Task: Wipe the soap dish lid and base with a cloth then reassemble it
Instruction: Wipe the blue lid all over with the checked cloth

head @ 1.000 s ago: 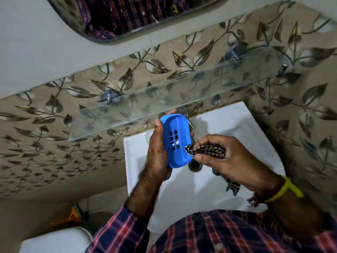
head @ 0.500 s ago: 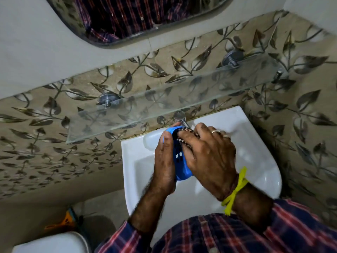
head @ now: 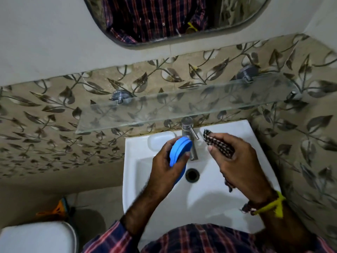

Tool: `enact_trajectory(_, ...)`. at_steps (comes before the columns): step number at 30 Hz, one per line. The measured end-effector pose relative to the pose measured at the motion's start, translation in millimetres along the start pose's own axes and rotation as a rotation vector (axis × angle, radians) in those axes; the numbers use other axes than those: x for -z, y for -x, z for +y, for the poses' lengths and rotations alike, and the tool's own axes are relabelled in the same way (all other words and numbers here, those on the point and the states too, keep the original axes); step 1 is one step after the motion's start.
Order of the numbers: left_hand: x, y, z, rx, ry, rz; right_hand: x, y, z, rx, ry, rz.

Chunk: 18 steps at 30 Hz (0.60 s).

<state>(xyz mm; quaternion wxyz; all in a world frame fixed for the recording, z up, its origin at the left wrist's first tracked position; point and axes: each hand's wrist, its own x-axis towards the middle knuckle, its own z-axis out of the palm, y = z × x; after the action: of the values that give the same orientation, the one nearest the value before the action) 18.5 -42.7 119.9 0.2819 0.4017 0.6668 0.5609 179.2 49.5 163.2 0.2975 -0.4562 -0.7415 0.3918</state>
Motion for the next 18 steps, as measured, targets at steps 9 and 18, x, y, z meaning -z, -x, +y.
enact_trajectory(9, 6.1, 8.2, -1.5, 0.057, -0.019, 0.009, -24.6, 11.3, -25.4, 0.599, 0.663, -0.103)
enact_trajectory(18, 8.3, 3.1, 1.4, 0.117, 0.178, -0.058, -23.5, 5.6, -40.3, 0.635, 0.589, -0.080)
